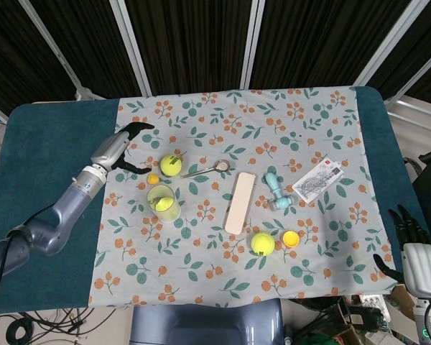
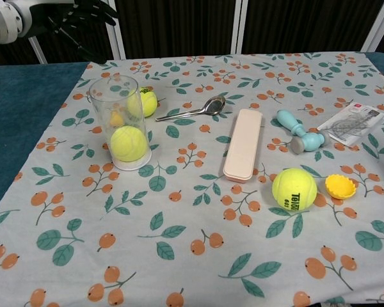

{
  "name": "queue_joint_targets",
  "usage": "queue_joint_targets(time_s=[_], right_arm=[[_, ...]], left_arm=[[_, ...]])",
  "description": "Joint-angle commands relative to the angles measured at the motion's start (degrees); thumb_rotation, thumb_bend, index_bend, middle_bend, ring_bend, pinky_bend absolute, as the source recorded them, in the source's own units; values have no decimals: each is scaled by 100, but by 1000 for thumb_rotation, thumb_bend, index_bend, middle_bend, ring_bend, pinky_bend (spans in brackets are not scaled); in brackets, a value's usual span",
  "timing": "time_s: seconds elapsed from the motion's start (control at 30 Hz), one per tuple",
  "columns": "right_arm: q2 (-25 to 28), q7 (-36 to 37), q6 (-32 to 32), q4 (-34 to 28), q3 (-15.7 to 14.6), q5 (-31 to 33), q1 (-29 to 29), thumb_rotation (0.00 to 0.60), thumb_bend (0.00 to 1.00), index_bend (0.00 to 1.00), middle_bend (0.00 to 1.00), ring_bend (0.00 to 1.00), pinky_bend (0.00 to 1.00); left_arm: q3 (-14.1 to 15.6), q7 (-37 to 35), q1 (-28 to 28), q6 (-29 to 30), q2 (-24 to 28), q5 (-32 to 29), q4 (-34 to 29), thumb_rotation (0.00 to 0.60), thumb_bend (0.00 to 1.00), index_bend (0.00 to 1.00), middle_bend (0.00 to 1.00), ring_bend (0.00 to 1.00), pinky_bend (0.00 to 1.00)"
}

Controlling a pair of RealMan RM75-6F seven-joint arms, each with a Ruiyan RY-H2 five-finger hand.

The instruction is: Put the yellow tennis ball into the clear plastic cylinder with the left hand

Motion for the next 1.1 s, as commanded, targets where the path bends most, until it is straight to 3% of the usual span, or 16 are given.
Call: queue_joint_targets(time_s=[0.03, 0.33, 1.1], right_arm=[[3, 23, 0, 7, 7, 11, 0, 600, 171, 0, 0, 112, 252], [35, 100, 33, 21, 6, 20, -27, 600, 174, 0, 0, 111, 253], [38, 107, 51, -21, 11, 67, -57, 600, 174, 0, 0, 112, 252]], left_arm=[[-20, 40, -63, -320, -355, 15, 418, 600, 104, 138, 87, 5, 84], [-75, -421, -268, -922, -908, 411, 1080, 600, 104, 129, 84, 5, 87], [-177, -1181, -492, -1096, -2372, 1013, 3099, 600, 120, 139, 125, 63, 181]])
